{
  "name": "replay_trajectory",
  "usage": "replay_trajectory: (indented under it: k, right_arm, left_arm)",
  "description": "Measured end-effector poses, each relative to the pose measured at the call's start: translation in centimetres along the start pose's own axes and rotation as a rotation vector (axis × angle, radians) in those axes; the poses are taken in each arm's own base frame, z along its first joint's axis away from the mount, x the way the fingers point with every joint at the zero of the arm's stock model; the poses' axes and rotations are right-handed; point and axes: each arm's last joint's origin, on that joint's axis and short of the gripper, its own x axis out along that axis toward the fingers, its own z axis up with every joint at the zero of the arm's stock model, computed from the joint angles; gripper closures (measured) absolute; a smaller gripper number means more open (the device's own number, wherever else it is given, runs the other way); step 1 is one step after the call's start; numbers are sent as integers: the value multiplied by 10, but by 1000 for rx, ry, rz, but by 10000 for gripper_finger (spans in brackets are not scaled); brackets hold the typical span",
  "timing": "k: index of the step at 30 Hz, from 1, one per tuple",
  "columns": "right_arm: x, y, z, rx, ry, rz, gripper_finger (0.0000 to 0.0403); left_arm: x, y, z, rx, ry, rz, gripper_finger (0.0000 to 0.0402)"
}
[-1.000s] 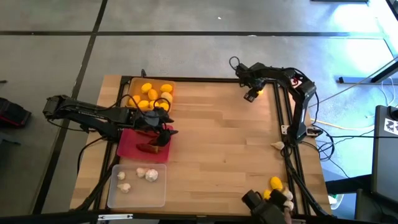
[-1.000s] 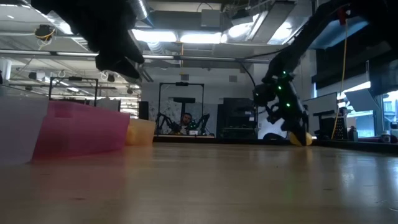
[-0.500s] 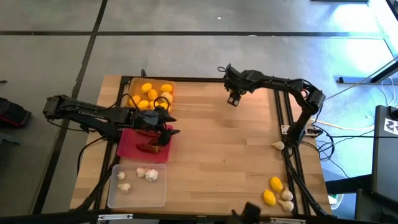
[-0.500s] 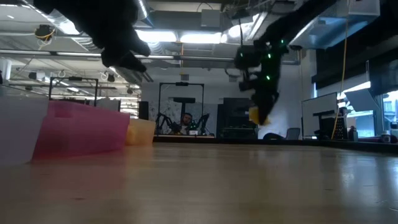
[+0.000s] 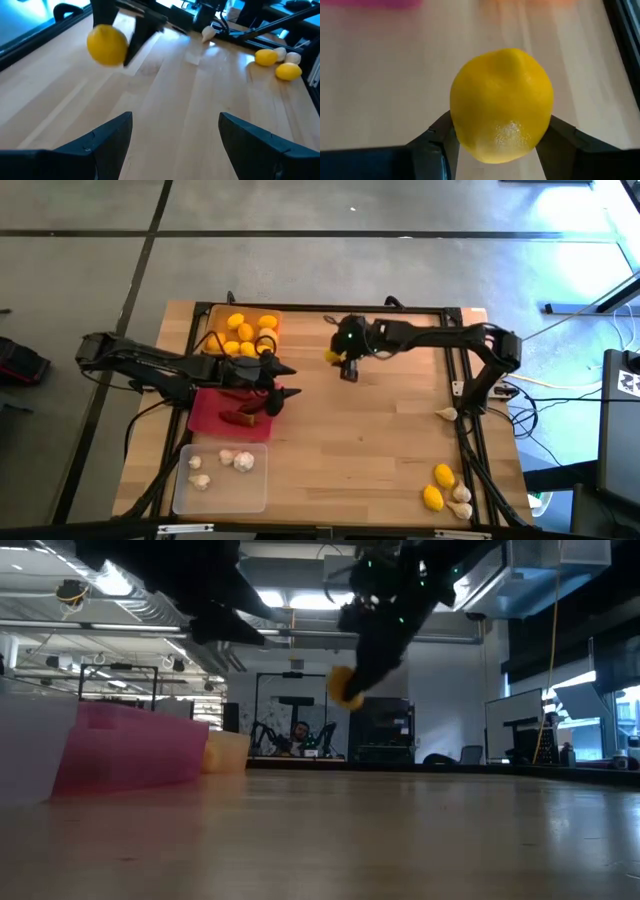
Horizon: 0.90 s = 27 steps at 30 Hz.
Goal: Sort produce into baskets
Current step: Put the lemon into the yellow bin
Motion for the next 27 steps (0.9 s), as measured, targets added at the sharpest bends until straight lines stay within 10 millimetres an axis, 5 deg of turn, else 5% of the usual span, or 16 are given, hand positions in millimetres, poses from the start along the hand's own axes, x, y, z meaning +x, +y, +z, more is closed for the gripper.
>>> replay_trajectory:
  k: [12, 20, 27]
  right_arm:
    - [-1, 73, 26, -132, -171, 22, 210]
    - [-5, 94, 28, -157, -164, -268, 210]
    - [-7, 100, 32, -149, -213, -314, 210]
  left_arm:
    - [35, -7, -3, -52, -99, 17, 109]
    - [37, -3, 0, -115, -181, 168, 109]
    - [37, 0, 7, -176, -252, 174, 109]
